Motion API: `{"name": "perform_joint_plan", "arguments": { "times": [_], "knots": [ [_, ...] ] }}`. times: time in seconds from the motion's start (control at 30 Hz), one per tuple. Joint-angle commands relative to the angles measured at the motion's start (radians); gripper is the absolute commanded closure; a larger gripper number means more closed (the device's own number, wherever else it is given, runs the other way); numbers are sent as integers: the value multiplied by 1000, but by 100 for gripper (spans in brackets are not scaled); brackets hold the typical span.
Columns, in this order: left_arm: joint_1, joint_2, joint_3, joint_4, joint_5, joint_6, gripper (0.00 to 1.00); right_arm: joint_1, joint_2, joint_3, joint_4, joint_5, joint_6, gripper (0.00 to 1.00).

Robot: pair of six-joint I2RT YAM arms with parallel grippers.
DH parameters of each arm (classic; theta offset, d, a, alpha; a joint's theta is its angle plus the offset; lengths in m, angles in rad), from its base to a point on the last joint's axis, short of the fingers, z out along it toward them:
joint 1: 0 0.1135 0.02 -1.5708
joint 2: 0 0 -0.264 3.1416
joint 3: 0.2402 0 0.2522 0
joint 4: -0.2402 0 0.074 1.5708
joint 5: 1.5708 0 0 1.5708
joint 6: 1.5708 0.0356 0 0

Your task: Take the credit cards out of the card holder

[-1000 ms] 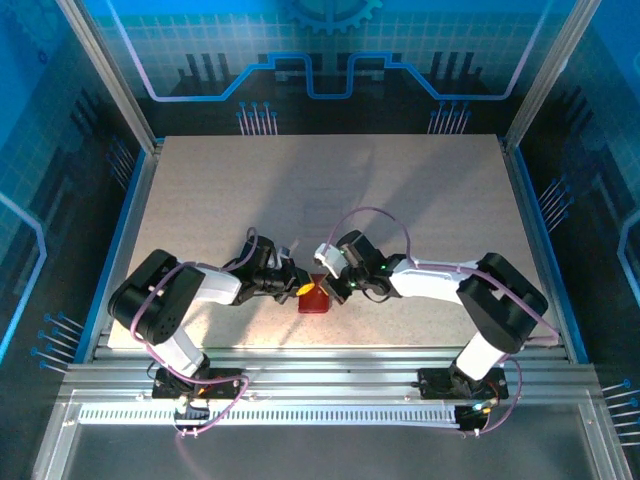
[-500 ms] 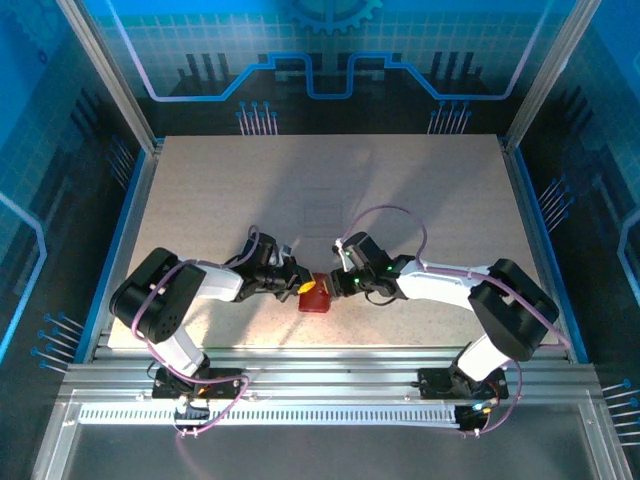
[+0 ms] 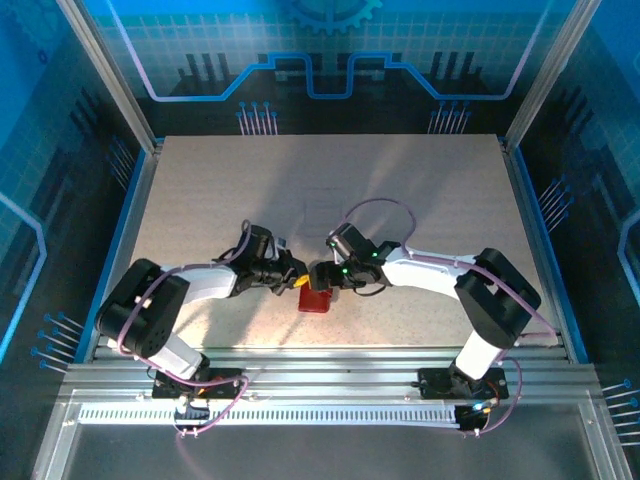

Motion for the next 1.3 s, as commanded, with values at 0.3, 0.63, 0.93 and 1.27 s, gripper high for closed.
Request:
{"name": "perform_joint_plan", "arguments": {
  "times": [0.3, 0.63, 0.93, 1.27],
  "knots": [
    [82, -144, 20, -250, -64, 122, 86, 32, 83, 84, -162, 61, 18, 32],
    [82, -118, 33, -237, -59, 104, 86, 24, 26, 48, -165, 74, 23, 48],
    [82, -103, 15, -176, -48, 68, 86, -25, -41, -74, -68, 7, 68, 67],
    [80, -91, 25, -158, -45, 58, 85, -87, -40, -212, 177, -139, 147, 74]
  ]
}}
